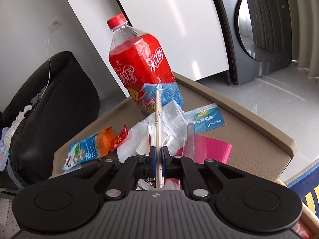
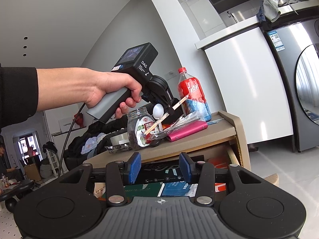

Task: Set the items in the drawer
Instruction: 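Close the left gripper on the thin white stick, then lift the white stick off the nightstand top with the left gripper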

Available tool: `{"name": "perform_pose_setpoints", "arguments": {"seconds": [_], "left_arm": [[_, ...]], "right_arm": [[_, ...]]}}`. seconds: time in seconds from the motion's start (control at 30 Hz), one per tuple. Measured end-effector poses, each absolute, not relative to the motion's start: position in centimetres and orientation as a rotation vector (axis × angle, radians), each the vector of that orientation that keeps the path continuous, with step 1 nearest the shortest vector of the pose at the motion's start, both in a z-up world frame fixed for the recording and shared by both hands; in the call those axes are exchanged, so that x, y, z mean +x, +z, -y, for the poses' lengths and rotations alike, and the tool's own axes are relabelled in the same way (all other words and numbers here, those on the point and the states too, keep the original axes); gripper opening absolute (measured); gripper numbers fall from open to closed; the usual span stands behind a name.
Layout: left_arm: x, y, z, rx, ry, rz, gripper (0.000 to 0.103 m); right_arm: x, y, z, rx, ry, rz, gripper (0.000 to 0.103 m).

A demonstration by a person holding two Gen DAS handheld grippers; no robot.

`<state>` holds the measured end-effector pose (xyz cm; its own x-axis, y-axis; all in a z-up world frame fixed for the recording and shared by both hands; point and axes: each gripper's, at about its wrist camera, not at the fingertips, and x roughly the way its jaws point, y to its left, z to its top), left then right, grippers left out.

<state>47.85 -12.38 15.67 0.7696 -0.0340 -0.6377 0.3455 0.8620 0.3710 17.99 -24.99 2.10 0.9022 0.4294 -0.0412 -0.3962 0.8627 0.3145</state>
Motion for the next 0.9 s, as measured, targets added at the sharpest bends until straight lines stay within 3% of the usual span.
{"name": "perform_pose_setpoints", "arguments": {"seconds": [0.9], "left_arm": [[45.8,17.4,12.0,0.366,-0.275,-0.546,0.006]], "right_arm": [[17.5,2.0,24.3,0.287,0.436,-0.113,0.047]]}}
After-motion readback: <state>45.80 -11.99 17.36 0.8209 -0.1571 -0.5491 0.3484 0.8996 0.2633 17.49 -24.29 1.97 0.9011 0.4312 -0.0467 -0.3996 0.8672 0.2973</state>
